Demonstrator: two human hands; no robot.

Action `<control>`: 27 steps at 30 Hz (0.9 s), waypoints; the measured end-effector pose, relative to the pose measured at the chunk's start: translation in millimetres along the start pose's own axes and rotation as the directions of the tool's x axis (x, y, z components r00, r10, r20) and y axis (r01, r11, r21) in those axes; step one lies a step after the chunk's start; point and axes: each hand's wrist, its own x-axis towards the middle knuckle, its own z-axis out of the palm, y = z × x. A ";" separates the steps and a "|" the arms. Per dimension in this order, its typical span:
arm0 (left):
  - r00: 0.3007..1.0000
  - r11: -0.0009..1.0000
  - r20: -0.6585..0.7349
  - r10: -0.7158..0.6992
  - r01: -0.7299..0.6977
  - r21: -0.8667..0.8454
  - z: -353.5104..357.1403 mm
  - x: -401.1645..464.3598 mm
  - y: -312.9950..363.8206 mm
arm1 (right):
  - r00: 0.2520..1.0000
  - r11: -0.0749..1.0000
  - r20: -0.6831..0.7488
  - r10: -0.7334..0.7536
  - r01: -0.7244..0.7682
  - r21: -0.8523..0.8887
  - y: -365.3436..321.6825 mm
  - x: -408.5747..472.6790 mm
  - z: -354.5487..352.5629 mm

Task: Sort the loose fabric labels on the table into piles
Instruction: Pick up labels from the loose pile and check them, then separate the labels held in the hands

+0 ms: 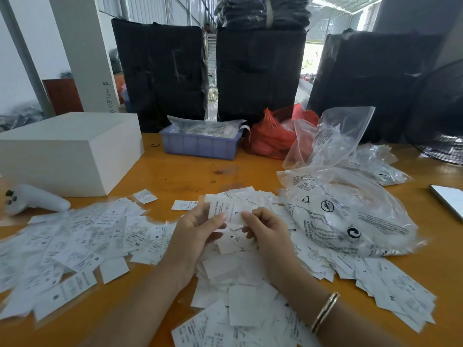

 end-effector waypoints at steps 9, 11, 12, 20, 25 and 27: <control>0.987 0.990 -0.143 0.073 -0.054 0.131 -2.2 -0.4 0.0 | 1.000 0.976 -0.011 -0.019 0.017 -0.219 2.5 -1.7 1.7; 0.988 0.979 -0.123 0.088 -0.064 0.193 -1.1 -1.4 -0.5 | 0.998 0.953 0.021 -0.060 0.063 -0.295 3.2 -3.9 3.2; 0.989 0.971 -0.107 0.098 -0.072 0.227 -0.2 -2.0 -0.6 | 0.996 0.938 0.037 -0.085 0.093 -0.333 4.2 -4.4 3.4; 0.983 0.924 -0.125 0.131 -0.075 0.376 -2.6 -0.3 -0.9 | 0.995 0.961 -0.057 -0.086 0.068 -0.267 2.0 -3.5 -0.4; 0.986 0.888 -0.078 0.148 -0.098 0.449 0.0 -2.2 -0.8 | 0.995 0.955 -0.030 -0.094 0.082 -0.286 -0.2 -5.1 1.9; 0.982 0.893 -0.104 0.160 -0.100 0.438 -1.2 -1.1 -1.0 | 0.995 0.958 -0.031 -0.095 0.083 -0.276 -0.3 -5.1 1.8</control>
